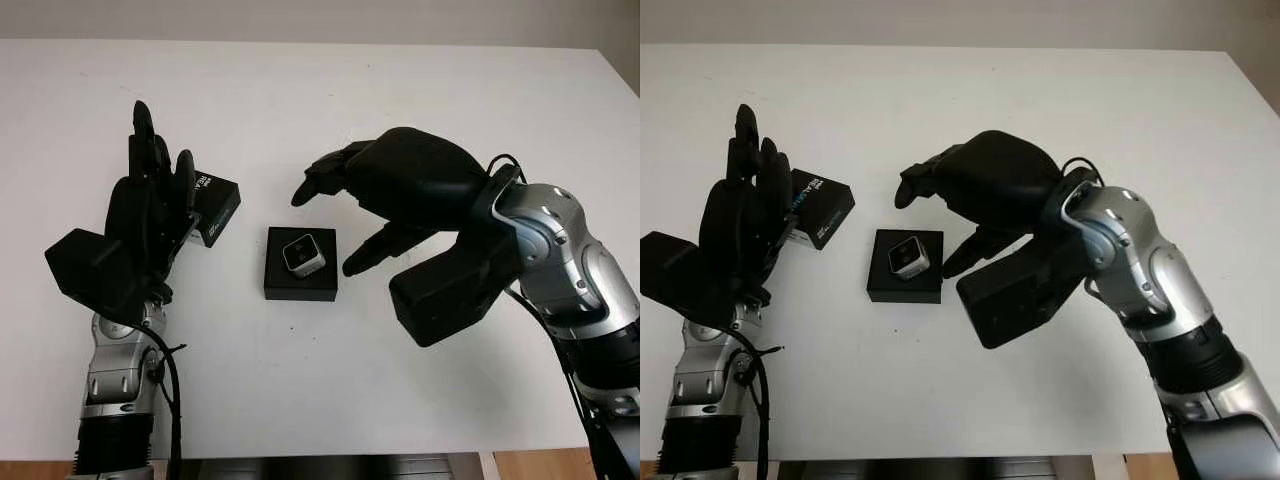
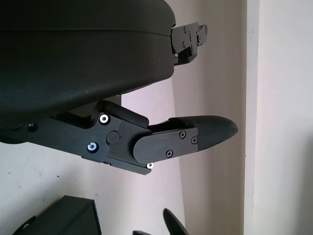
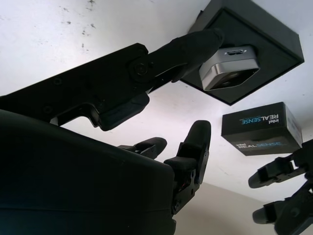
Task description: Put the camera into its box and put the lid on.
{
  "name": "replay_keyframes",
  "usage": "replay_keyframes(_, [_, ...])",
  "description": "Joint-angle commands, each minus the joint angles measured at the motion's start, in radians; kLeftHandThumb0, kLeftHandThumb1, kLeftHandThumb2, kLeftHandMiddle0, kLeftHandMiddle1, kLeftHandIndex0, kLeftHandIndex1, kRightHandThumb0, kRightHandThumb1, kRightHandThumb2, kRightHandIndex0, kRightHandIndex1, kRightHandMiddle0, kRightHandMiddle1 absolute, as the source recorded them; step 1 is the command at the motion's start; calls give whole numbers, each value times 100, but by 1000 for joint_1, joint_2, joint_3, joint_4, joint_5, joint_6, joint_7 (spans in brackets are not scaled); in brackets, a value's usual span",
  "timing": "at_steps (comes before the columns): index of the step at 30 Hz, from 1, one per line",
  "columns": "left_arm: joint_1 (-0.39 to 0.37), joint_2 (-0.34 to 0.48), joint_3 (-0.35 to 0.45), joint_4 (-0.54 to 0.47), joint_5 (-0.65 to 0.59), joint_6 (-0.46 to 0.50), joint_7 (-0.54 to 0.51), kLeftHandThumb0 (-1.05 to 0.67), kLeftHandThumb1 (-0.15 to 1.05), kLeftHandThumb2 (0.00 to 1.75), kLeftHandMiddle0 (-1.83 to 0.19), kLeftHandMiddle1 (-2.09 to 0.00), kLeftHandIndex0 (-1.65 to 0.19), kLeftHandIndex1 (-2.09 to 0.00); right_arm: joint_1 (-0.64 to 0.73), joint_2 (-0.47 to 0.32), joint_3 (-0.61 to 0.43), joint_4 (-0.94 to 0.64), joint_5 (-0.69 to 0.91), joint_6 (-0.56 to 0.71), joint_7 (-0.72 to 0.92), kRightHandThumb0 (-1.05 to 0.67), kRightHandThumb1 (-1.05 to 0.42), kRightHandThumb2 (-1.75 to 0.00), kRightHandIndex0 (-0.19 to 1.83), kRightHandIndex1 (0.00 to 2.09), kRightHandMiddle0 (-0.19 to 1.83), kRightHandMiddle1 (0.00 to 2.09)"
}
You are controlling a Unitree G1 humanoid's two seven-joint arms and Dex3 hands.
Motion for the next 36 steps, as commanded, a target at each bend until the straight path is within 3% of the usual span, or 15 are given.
replay_keyframes(1, [-9,3,0,11,0,-12,-1,-64,105,57,19,0,19,0,17,15,10,3,-12,-11,-28,-80,-93,-6,40,18,15,98])
replay_keyframes(9, [-8,5,0,15,-1,-17,-3,-63,105,57,19,0,19,0,20,42,25,49,-46,-39,-101,-79,-95,-6,37,32,9,114])
replay_keyframes(12, [-7,6,-1,9,-1,-7,-4,-64,105,57,19,0,19,0,22,46,30,59,-53,-41,-115,-78,-97,-5,21,64,8,115])
replay_keyframes(14, [-7,5,0,10,0,-7,-2,-65,105,56,19,0,19,0,26,49,31,66,-51,-44,-126,-77,-97,-5,16,74,9,116])
replay_keyframes(36, [-5,4,1,14,0,-6,0,-66,105,55,19,0,19,0,39,65,46,92,-57,-45,-149,-73,-97,-5,11,81,11,122])
